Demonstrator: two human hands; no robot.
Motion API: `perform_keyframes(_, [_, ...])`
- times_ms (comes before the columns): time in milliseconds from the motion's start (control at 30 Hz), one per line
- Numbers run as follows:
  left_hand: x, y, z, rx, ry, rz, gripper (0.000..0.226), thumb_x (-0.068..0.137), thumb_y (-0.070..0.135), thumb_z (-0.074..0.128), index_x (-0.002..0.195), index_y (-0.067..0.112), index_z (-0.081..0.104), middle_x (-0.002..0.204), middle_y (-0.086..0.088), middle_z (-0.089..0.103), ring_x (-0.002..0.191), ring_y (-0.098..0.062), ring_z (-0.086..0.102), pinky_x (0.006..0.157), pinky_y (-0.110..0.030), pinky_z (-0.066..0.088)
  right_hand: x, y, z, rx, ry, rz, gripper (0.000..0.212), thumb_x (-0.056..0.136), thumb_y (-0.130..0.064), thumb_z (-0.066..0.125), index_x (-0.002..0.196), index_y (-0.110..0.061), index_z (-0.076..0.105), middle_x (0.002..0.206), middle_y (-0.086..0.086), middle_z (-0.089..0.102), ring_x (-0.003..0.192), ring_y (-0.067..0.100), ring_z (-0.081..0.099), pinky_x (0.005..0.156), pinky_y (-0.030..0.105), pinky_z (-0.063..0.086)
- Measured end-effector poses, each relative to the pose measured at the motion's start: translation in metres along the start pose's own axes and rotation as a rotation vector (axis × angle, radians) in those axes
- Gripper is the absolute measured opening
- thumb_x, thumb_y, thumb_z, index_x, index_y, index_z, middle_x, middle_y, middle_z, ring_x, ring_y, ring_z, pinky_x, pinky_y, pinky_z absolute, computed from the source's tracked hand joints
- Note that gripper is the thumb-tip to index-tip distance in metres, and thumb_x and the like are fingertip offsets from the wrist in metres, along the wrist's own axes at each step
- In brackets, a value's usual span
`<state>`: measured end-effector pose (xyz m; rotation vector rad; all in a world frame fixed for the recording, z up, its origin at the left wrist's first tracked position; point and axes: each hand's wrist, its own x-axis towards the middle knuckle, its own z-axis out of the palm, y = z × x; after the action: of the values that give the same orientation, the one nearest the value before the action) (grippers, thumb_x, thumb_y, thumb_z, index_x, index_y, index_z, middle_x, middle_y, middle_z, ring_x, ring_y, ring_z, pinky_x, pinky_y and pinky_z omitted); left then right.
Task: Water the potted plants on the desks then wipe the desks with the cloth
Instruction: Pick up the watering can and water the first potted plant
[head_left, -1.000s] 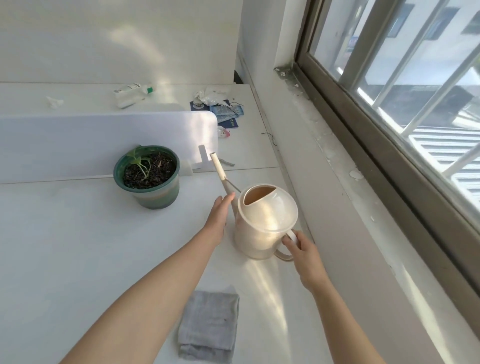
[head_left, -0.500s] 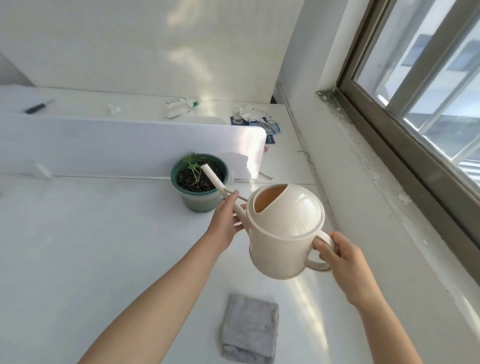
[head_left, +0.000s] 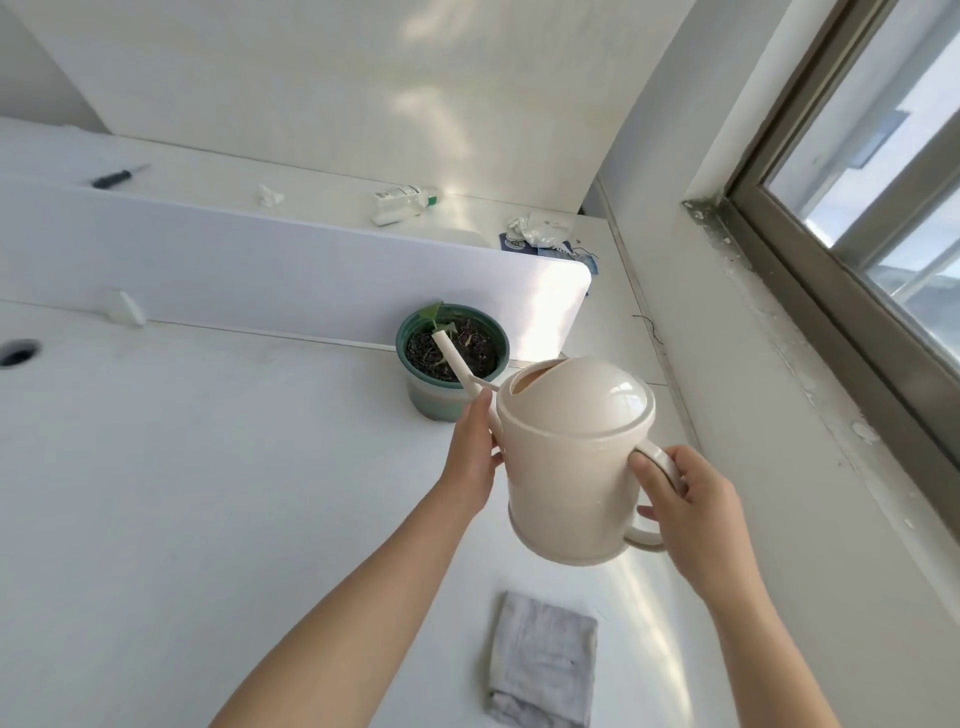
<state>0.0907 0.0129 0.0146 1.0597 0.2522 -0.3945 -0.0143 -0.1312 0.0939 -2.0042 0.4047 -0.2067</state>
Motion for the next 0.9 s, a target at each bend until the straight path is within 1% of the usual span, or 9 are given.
perform_keyframes(133, [0.003,-0.002,-0.006,-0.049,0.003,-0.007,0.026,0.096,0.041,0.034,0.095,0.03,0.058,0.089,0.007,0.057,0.087,-0.013,0.051,0.072,-0.027,0.043,0.002,-0.006,0.005,-0.038,-0.027,-0.002,0.022,0.088,-0.018,0.055,0.067,-0.018,0.051,0.063,0.007,0.045,0.068,0.025,0.048,0.04,0.01,0.046])
perform_keyframes(233, [0.004,-0.005,-0.008,-0.061,0.006,-0.013,0.025,0.096,0.04,0.034,0.092,0.031,0.057,0.088,0.006,0.057,0.086,-0.014,0.051,0.071,-0.027,0.043,0.003,-0.007,0.006,-0.063,-0.043,0.01,0.021,0.088,-0.018,0.055,0.068,-0.017,0.052,0.066,0.008,0.05,0.074,0.032,0.055,0.039,0.01,0.045])
perform_keyframes(333, [0.004,-0.012,-0.008,-0.082,-0.001,-0.018,0.024,0.097,0.037,0.033,0.09,0.031,0.056,0.088,0.006,0.057,0.081,-0.012,0.051,0.067,-0.025,0.042,0.002,-0.009,0.004,-0.087,-0.053,0.03,0.019,0.088,-0.018,0.055,0.07,-0.014,0.052,0.069,0.01,0.052,0.081,0.039,0.06,0.037,0.009,0.041])
perform_keyframes(433, [0.003,-0.019,-0.006,-0.076,-0.017,-0.027,0.025,0.097,0.037,0.032,0.09,0.031,0.055,0.087,0.005,0.057,0.079,-0.012,0.05,0.064,-0.025,0.042,0.001,-0.01,-0.001,-0.122,-0.052,0.046,0.017,0.088,-0.019,0.055,0.075,-0.008,0.053,0.071,0.011,0.052,0.083,0.04,0.061,0.034,0.007,0.035])
perform_keyframes(567, [0.002,-0.024,-0.001,-0.046,-0.074,-0.045,0.024,0.096,0.037,0.033,0.088,0.031,0.055,0.086,0.005,0.056,0.077,-0.012,0.049,0.062,-0.023,0.041,0.0,-0.009,-0.006,-0.188,-0.024,0.039,0.017,0.088,-0.024,0.055,0.077,-0.011,0.054,0.067,0.011,0.053,0.082,0.04,0.062,0.033,0.014,0.04])
perform_keyframes(633, [0.004,-0.024,0.003,-0.026,-0.107,-0.049,0.025,0.095,0.039,0.033,0.088,0.032,0.056,0.087,0.006,0.055,0.078,-0.012,0.049,0.063,-0.023,0.041,0.0,-0.007,-0.008,-0.226,0.001,0.023,0.02,0.087,-0.027,0.054,0.076,-0.01,0.054,0.067,0.016,0.055,0.081,0.04,0.062,0.035,0.019,0.042])
perform_keyframes(767, [0.01,-0.017,0.014,0.009,-0.152,-0.044,0.025,0.09,0.048,0.039,0.087,0.031,0.057,0.089,0.004,0.053,0.081,-0.013,0.047,0.065,-0.024,0.038,0.002,-0.006,-0.014,-0.257,0.062,-0.005,0.026,0.088,-0.029,0.054,0.071,-0.01,0.05,0.065,0.014,0.052,0.08,0.042,0.062,0.033,0.015,0.04])
perform_keyframes(833, [0.016,-0.013,0.02,0.031,-0.179,-0.03,0.028,0.085,0.052,0.041,0.09,0.031,0.059,0.096,0.002,0.052,0.088,-0.015,0.047,0.071,-0.027,0.038,0.003,-0.009,-0.014,-0.246,0.096,-0.01,0.026,0.088,-0.029,0.054,0.069,-0.012,0.049,0.07,0.021,0.055,0.081,0.042,0.062,0.033,0.013,0.039])
perform_keyframes(900, [0.022,-0.008,0.026,0.048,-0.196,-0.026,0.03,0.089,0.049,0.038,0.093,0.031,0.061,0.099,0.002,0.054,0.093,-0.016,0.047,0.077,-0.03,0.038,0.003,-0.012,-0.015,-0.23,0.119,-0.013,0.025,0.088,-0.028,0.054,0.067,-0.014,0.049,0.079,0.028,0.057,0.082,0.043,0.062,0.032,0.009,0.035])
